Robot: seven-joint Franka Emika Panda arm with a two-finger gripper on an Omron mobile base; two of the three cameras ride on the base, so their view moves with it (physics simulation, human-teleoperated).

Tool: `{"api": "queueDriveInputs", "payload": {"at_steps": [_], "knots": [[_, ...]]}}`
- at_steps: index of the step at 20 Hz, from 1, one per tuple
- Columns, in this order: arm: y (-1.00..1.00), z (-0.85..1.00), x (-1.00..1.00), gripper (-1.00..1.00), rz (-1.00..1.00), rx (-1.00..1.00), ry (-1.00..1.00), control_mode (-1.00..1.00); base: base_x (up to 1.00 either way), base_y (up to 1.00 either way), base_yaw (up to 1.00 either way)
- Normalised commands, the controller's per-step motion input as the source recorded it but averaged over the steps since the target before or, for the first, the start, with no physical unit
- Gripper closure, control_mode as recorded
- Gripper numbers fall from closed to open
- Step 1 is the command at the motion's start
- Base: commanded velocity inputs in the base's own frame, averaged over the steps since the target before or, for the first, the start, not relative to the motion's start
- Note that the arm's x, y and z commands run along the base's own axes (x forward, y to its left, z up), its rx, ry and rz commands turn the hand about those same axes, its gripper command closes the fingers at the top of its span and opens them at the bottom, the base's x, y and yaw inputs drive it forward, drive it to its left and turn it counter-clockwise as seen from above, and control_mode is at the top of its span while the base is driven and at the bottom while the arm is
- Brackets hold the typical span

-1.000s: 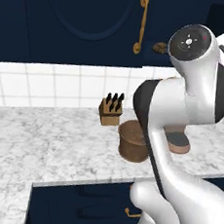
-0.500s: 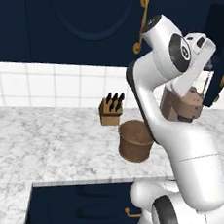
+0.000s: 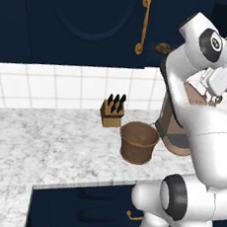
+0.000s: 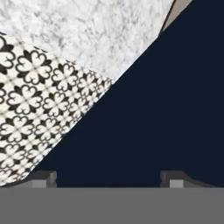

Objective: Open the cabinet, pick up the bread from the cabinet and place it in the basket. Then move the basket to the dining counter.

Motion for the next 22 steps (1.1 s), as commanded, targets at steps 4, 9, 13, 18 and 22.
{"api": "queueDriveInputs", "payload": {"at_steps": [4,9,13,18,22], "knots": [[-1.00,-0.01,-0.54,-1.00,-0.03,0.01,-0.01,-1.00,0.00,0.00,0.00],[-0.98,-0.16,-0.29,-1.00,0.04,0.05,-0.02,-1.00,0.00,0.00,0.00],[-0.57,-0.14,-0.07,-1.00,0.11,0.02,-0.01,-1.00,0.00,0.00,0.00],[0.54,-0.21,-0.03,-1.00,-0.09,0.01,0.00,-1.00,0.00,0.00,0.00],[0.99,-0.47,0.00,-1.00,-0.24,0.11,0.00,-1.00,0.00,0.00,0.00]]}}
